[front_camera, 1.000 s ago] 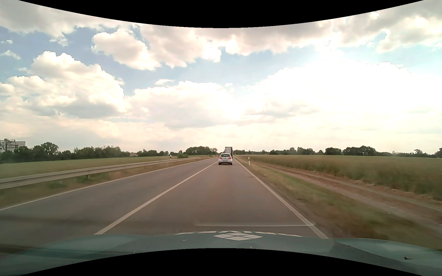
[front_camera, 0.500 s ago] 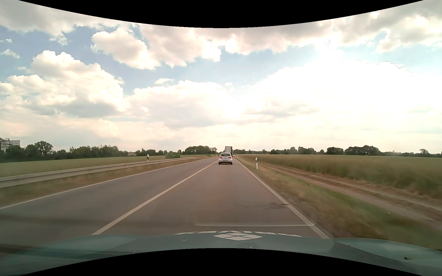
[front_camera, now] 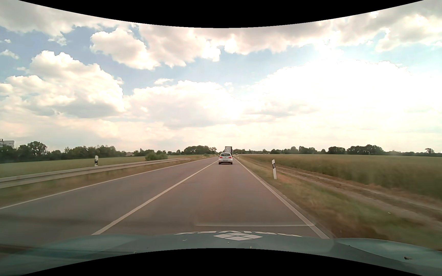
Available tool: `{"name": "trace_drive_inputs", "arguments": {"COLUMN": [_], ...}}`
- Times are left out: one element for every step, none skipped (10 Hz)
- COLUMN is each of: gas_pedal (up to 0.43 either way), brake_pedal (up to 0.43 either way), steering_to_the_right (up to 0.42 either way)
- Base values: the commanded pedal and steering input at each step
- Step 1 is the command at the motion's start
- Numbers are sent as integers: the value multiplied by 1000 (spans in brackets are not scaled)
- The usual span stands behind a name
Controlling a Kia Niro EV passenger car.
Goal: Follow the waypoints while adhering to traffic rules and regulations
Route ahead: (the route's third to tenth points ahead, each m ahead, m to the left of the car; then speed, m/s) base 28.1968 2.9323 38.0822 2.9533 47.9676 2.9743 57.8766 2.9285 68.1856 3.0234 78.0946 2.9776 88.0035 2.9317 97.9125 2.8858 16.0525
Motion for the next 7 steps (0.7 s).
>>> {"name": "trace_drive_inputs", "arguments": {"gas_pedal": [209, 209, 209, 209, 209, 209, 209], "brake_pedal": [0, 0, 0, 0, 0, 0, 0], "steering_to_the_right": [-1, -1, -1, -1, -1, -1, -1]}}
